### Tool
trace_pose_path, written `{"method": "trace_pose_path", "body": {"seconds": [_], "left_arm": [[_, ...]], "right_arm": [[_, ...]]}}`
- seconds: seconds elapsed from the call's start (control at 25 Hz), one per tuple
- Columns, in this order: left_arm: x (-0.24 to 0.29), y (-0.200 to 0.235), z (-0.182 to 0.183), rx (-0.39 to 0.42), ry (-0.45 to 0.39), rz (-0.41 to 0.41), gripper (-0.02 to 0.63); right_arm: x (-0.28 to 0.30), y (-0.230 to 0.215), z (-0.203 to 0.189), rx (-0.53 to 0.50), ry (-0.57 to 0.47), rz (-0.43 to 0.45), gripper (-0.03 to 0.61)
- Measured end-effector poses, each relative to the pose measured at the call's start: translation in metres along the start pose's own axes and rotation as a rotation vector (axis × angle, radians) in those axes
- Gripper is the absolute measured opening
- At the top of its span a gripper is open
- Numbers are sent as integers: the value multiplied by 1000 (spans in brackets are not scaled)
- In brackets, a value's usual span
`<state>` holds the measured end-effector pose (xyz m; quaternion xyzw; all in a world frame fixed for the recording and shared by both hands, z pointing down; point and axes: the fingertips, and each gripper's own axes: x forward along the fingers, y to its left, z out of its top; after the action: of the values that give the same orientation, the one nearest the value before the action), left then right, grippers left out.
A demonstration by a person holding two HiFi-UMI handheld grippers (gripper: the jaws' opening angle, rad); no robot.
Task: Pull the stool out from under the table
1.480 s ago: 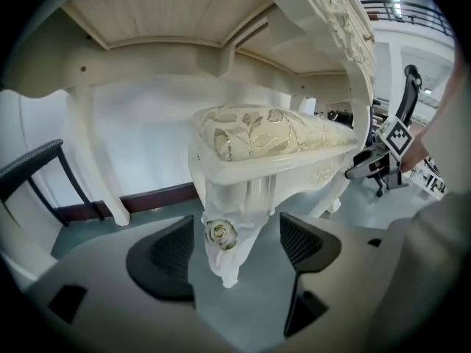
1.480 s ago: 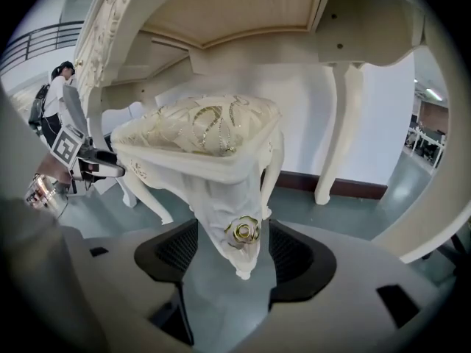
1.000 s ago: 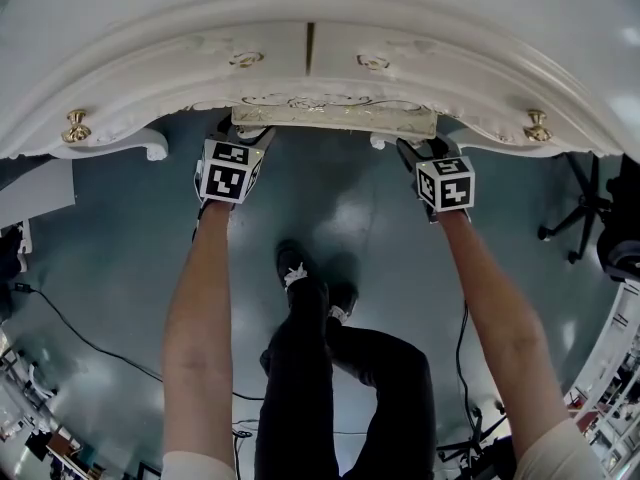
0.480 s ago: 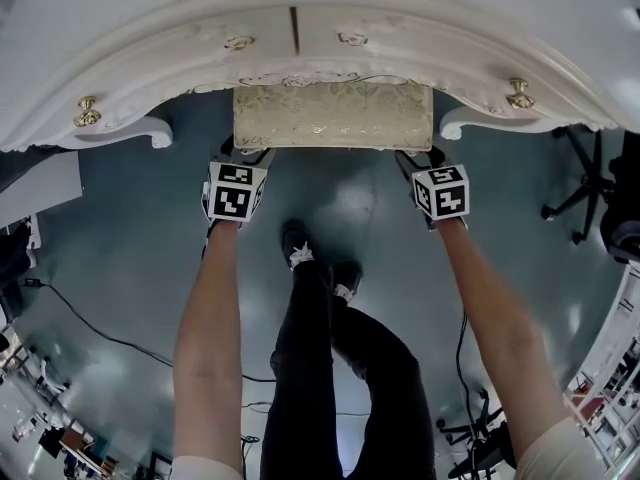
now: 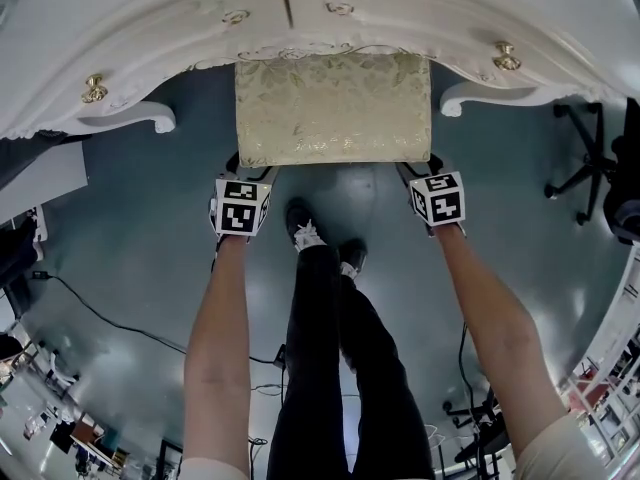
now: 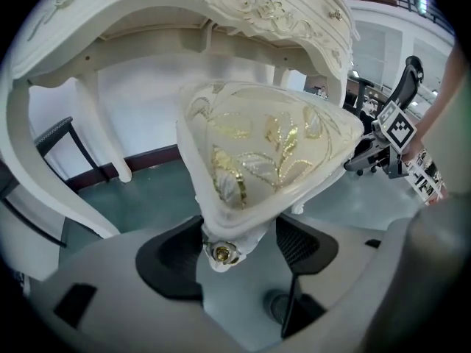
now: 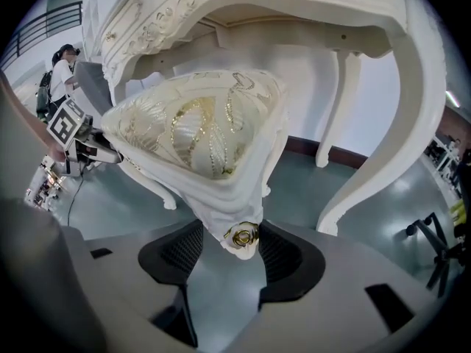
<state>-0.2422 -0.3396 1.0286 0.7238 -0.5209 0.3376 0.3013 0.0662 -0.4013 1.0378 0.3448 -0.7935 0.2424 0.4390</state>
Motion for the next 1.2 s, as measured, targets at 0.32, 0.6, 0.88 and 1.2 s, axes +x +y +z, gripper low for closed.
{"method": "trace_pose_path", "body": {"seconds": [0.32, 0.6, 0.88, 1.2], "left_arm": [[-20, -18, -28, -31, 19, 1, 325], [-43, -36, -61, -27, 34, -2, 322], [-64, -56, -95, -7, 39, -13, 321], [-95, -80, -138, -11, 45, -14, 321]], "right_arm": [[-16, 15, -23, -11, 28, -1, 265], [-32, 39, -57, -7, 49, 7, 265], [-49, 63, -99, 16, 70, 2, 264], [-74, 94, -143, 24, 79, 2, 264]]}}
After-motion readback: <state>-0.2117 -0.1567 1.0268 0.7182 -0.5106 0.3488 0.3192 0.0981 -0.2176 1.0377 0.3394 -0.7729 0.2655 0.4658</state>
